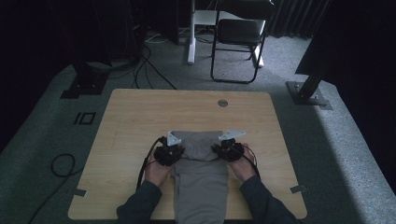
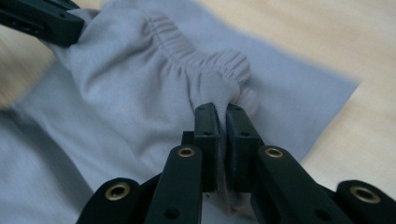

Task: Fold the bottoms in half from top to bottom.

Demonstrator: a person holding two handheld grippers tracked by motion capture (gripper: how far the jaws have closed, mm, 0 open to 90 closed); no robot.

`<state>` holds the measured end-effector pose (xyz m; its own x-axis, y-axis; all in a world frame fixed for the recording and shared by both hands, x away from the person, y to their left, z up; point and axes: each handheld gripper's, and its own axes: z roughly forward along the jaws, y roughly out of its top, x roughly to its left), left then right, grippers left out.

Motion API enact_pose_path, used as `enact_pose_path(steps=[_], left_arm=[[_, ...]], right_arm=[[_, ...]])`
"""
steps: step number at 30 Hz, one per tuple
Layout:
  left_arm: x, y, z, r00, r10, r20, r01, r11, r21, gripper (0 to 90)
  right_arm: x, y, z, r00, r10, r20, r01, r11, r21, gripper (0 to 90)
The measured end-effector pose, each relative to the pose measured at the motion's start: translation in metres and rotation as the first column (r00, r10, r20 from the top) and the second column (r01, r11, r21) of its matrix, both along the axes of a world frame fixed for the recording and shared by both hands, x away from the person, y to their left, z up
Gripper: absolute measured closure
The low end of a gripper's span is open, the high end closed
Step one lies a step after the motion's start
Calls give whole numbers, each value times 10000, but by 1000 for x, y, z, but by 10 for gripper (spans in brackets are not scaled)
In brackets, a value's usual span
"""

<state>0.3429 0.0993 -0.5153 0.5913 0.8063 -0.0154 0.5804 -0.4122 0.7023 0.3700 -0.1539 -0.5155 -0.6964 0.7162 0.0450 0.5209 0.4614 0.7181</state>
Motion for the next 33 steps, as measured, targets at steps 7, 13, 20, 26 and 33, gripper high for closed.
enact_pose_path(steps=[7,13,20,26,33], left_arm=[[9,-2,-22,9990,246,-365,-228,9985,489,865],[32,-2,-26,9982,594,-87,-589,9971,483,864],[67,-1,-27,9944,1054,37,-1055,9930,533,863],[92,-3,-27,9894,1449,54,-1450,9882,499,862],[97,-2,-16,9871,1602,24,-1602,9870,89,863]], right_arm=[[0,5,-24,9990,-40,-441,17,9986,-531,843],[26,14,-27,9990,-411,-184,399,9973,-611,837],[51,23,-26,9981,-620,43,621,9941,-893,835],[77,26,-26,9945,-1043,-10,1038,9907,-878,835],[83,23,-19,9907,-1358,-53,1354,9899,-418,843]])
